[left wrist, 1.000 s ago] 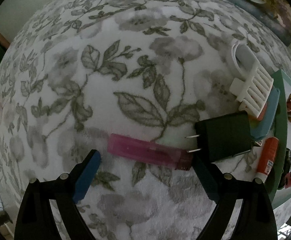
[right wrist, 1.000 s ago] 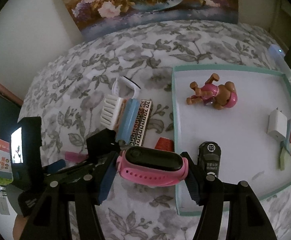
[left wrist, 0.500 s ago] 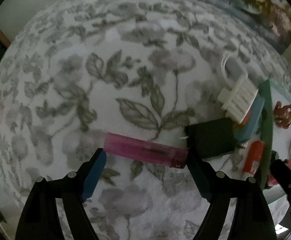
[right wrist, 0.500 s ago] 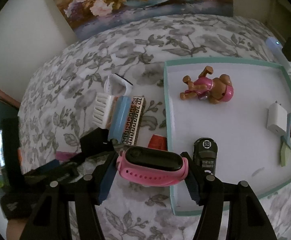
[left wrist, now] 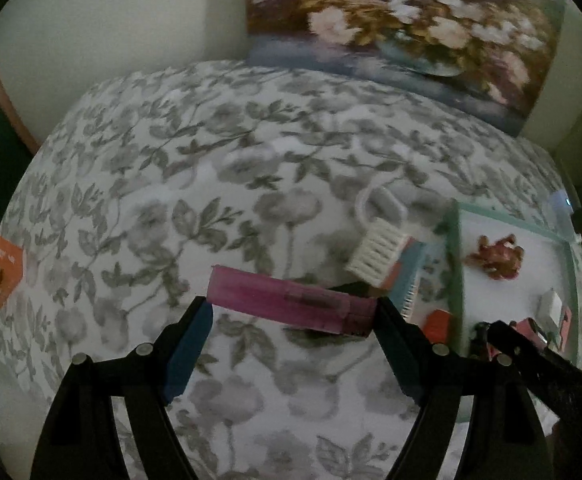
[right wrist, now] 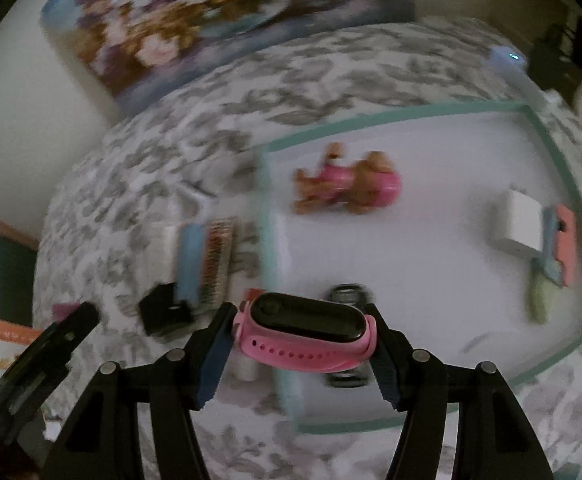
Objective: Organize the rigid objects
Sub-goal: 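Carry watch and lighter into the teal-rimmed tray and open both tools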
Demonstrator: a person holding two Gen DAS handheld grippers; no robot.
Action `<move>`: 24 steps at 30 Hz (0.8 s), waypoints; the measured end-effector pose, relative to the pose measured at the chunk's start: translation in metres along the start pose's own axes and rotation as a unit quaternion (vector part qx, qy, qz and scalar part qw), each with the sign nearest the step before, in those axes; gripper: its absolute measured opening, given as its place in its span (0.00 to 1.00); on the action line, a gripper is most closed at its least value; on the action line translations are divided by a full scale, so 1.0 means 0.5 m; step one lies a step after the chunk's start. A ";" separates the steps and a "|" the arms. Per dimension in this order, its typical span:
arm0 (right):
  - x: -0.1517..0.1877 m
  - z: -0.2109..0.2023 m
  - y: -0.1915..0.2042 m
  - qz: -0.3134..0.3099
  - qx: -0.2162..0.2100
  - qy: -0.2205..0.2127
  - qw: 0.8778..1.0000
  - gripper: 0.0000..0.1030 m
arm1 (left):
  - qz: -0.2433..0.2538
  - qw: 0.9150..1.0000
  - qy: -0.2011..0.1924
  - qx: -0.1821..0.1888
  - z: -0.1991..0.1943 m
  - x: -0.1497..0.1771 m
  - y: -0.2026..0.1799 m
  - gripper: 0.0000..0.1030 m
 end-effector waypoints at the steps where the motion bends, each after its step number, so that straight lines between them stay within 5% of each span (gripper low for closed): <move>1: -0.003 -0.001 -0.022 0.008 0.009 0.000 1.000 0.64 | 0.008 1.000 0.000 0.001 -0.004 0.002 -0.015 0.80; 14: -0.034 -0.028 -0.235 0.109 0.031 -0.007 0.994 0.64 | 0.136 0.991 -0.001 0.010 -0.009 0.041 -0.248 0.80; 24: -0.037 -0.054 -0.305 0.131 0.038 -0.018 0.991 0.64 | 0.188 0.982 -0.003 0.027 0.016 0.059 -0.378 0.80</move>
Point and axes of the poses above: each gripper's, at about its wrist camera, not at the fingertips, and z roughly the way its jaws point, y to its left, x to its underside, the point moved 10 cm from there along z, roughly the way its jaws point, and after that the axes turned 3 degrees about z, right-handed, at the moved point
